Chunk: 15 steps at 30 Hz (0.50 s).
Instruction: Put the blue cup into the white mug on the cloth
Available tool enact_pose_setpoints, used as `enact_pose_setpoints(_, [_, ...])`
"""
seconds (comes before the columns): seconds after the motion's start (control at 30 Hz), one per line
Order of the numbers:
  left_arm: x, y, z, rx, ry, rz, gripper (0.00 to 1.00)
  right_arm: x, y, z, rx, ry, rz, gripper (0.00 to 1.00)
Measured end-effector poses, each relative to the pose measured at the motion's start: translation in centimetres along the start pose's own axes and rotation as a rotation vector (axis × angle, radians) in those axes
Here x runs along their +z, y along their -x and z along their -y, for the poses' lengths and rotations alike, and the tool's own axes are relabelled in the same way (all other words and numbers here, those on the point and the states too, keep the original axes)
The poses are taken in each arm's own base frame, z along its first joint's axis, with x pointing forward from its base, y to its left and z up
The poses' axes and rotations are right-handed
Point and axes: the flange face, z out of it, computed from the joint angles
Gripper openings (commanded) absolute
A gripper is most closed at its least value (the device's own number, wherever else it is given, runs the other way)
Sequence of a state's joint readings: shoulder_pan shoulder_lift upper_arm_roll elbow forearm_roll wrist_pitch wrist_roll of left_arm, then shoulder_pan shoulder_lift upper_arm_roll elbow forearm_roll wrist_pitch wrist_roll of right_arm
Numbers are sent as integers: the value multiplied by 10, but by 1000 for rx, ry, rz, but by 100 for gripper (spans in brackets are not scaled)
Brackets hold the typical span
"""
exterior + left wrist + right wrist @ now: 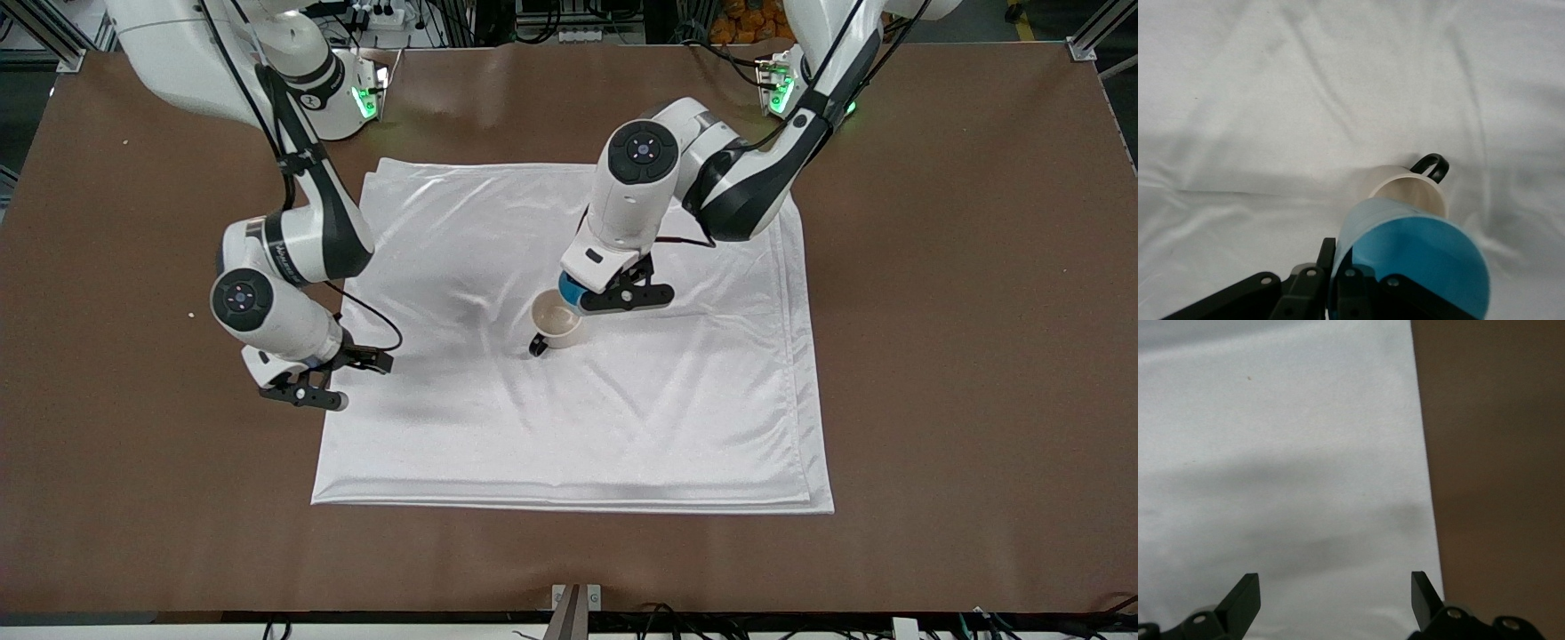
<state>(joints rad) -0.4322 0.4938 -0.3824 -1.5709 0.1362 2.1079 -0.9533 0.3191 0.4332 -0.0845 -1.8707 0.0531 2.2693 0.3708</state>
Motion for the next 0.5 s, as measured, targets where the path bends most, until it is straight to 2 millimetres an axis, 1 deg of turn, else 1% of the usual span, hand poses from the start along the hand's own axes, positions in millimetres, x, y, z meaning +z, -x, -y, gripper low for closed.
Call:
enact_pose_setpoints(0.13, [12, 8, -12, -4, 22, -4, 0, -13, 4, -31, -51, -5, -6, 100])
enact_pose_setpoints(0.37, [40, 20, -27, 15, 39, 9, 0, -43, 0, -92, -122, -11, 7, 100])
enact_pose_setpoints(0.43, [49, 22, -28, 21, 37, 12, 0, -50, -1, -104, -132, -13, 12, 100])
enact_pose_setpoints(0.5, [57, 22, -29, 31, 28, 8, 0, -56, 0, -112, -138, -14, 16, 100])
